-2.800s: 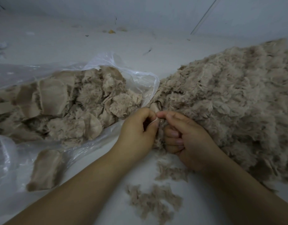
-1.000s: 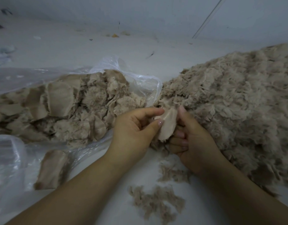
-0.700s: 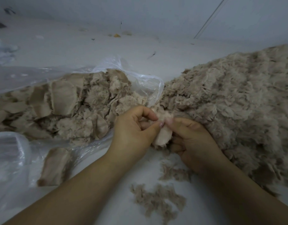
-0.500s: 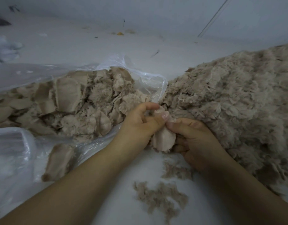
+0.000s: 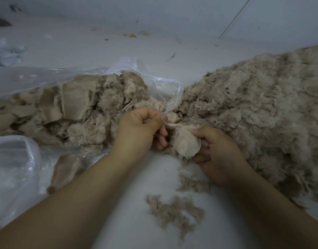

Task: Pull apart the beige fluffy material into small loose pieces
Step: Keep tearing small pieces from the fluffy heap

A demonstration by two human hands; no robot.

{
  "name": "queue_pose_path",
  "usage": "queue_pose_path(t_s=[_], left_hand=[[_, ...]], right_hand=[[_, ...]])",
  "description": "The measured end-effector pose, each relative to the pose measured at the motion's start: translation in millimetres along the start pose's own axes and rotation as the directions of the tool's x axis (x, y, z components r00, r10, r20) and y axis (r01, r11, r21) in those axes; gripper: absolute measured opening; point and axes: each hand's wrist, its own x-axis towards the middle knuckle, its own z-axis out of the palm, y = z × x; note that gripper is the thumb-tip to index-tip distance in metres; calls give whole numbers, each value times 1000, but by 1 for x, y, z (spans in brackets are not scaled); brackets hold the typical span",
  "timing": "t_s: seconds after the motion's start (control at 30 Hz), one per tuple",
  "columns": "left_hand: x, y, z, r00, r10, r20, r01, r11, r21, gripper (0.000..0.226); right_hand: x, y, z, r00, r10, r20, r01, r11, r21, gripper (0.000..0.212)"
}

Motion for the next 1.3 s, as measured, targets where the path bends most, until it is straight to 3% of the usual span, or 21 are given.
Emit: queue_pose_path(t_s=[0.07, 0.1, 0.17, 0.2, 0.23, 0.27, 0.33, 0.4, 0.47, 0.53, 0.7, 0.83, 0.97, 1.03, 1.13, 1.2, 1.3], left_hand=[[-1, 4, -7, 976, 3, 217, 14, 997, -74, 15], [-3, 7, -10, 922, -23, 387, 56, 996, -75, 19], [-8, 11, -13, 728, -153, 668, 126, 988, 89, 22], [-10, 13, -13, 645, -226, 730, 117, 973, 197, 23], [-11, 14, -14, 609, -270, 746, 84, 957, 278, 25], [-11, 15, -14, 616, -287, 734, 48, 943, 328, 28], [-10, 16, -11, 733, -235, 638, -4, 936, 351, 33], [-7, 11, -7, 905, -103, 412, -17, 961, 278, 38], [-3, 6, -2, 984, -2, 177, -32, 982, 188, 35], [-2, 3, 0, 988, -15, 151, -14, 982, 190, 37], [-5, 4, -4, 895, -222, 387, 89, 939, 332, 43], [-4, 5, -7, 876, -256, 408, 118, 935, 334, 42], [-3, 1, -3, 928, -151, 341, 98, 981, 168, 46], [-2, 1, -2, 942, -102, 319, 67, 991, 120, 32], [-4, 3, 0, 949, -73, 307, 63, 997, 42, 13], [-5, 3, 2, 973, -33, 229, 40, 999, -29, 11], [-1, 5, -4, 981, 193, 20, -194, 981, 21, 22]], right_hand=[[-2, -2, 2, 1000, -14, 26, 13, 999, 42, 62], [-1, -1, 2, 999, -22, 41, 20, 998, 53, 59], [-2, 0, 1, 998, -29, 51, 25, 997, 75, 52], [-2, 0, 0, 999, -24, 49, 20, 996, 86, 49], [-2, 1, -2, 998, -23, 55, 17, 995, 94, 47], [-2, 1, -2, 998, -23, 61, 17, 995, 99, 46], [-3, 0, -1, 997, -33, 68, 27, 995, 94, 46], [-3, 0, 1, 997, -37, 73, 30, 995, 97, 42], [-3, -2, 2, 997, -36, 75, 27, 993, 118, 32], [-2, -1, 1, 997, -37, 71, 29, 993, 114, 28], [-3, -2, 3, 999, -36, 39, 31, 993, 110, 33], [-4, -1, 4, 998, -53, 34, 51, 997, 64, 48], [-5, -2, 3, 989, -63, 130, 59, 998, 35, 35], [-6, 0, 2, 980, -82, 183, 90, 995, -35, 24], [-5, 2, 0, 981, -90, 172, 104, 992, -77, 17], [-4, 3, 1, 989, -79, 128, 87, 995, -56, 20], [0, 5, 1, 995, -69, 71, 71, 997, -29, 20]])
